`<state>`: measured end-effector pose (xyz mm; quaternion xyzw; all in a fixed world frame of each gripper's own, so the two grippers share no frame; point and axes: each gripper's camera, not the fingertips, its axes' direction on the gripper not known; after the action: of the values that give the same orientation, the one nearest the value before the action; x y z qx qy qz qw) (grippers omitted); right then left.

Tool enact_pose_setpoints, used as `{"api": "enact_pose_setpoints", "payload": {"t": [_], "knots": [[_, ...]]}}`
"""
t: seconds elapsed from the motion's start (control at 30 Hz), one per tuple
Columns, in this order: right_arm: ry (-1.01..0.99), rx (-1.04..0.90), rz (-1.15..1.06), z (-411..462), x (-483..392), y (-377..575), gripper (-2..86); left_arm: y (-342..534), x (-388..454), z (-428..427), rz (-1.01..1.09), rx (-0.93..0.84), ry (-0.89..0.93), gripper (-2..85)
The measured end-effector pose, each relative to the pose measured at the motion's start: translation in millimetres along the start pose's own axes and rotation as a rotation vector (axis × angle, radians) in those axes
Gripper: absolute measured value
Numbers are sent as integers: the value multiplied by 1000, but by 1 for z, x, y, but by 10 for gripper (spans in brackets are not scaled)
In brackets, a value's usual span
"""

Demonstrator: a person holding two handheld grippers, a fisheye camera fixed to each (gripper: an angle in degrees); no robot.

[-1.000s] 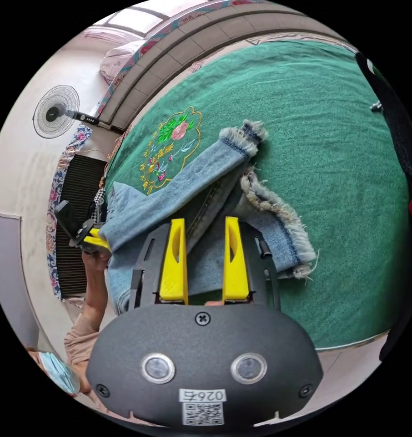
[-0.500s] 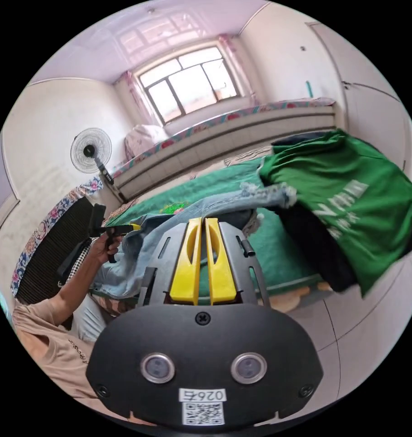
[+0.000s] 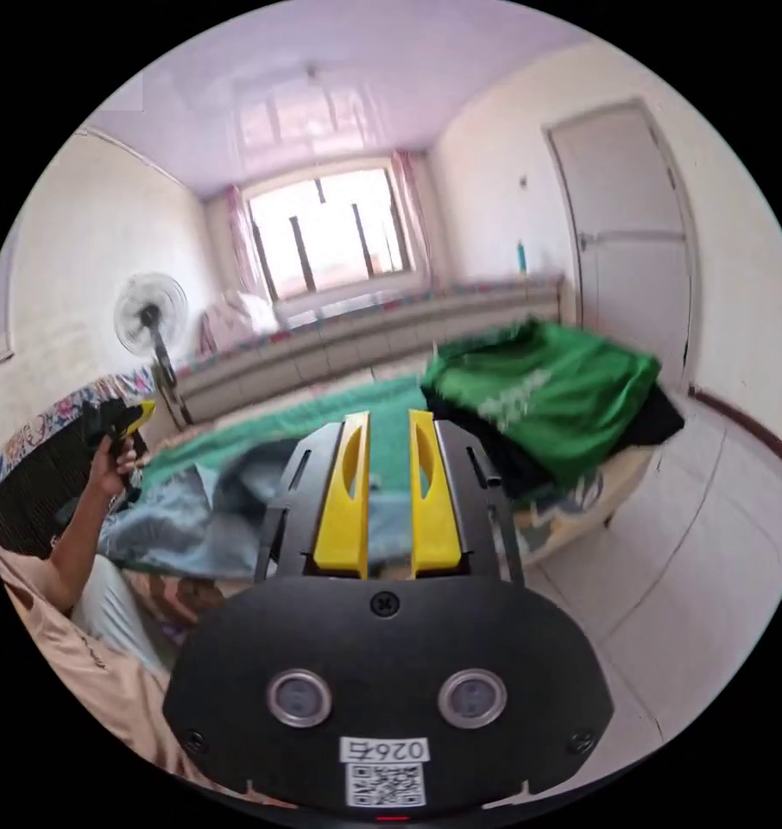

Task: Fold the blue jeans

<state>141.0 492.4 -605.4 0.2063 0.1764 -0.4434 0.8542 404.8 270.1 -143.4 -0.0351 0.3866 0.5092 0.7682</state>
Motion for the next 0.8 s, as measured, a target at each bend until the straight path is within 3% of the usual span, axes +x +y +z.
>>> {"api": "enact_pose_setpoints", "payload": {"t": [0.1, 0.17, 0.23, 0.3, 0.37, 0.47, 0.6, 0.67, 0.8], "knots": [[-67, 441, -79, -85, -39, 27, 29, 1, 78, -118, 235, 303, -116, -9], [-192, 553, -32, -100, -50, 46, 27, 21, 123, -189, 312, 573, -129, -7], [-454, 459, -82, -85, -57, 51, 22, 22, 132, -221, 376, 595, 21, -6], [-626, 314, -101, -45, -72, 65, 0, 19, 131, -238, 448, 505, 81, -6], [-524, 214, -127, -9, -94, 83, -4, 23, 109, -242, 312, 393, -263, -5], [-298, -40, -393, 70, -148, 125, 0, 35, 44, -231, 132, 172, -695, 2], [-163, -321, -788, 186, -209, 221, 49, 67, -66, -224, -113, -53, -828, 93], [-147, -374, -899, 225, -222, 262, 60, 95, -130, -217, -226, -182, -931, 154], [-215, -475, -1038, 302, -233, 332, 86, 127, -211, -203, -317, -390, -1047, 164]]}}
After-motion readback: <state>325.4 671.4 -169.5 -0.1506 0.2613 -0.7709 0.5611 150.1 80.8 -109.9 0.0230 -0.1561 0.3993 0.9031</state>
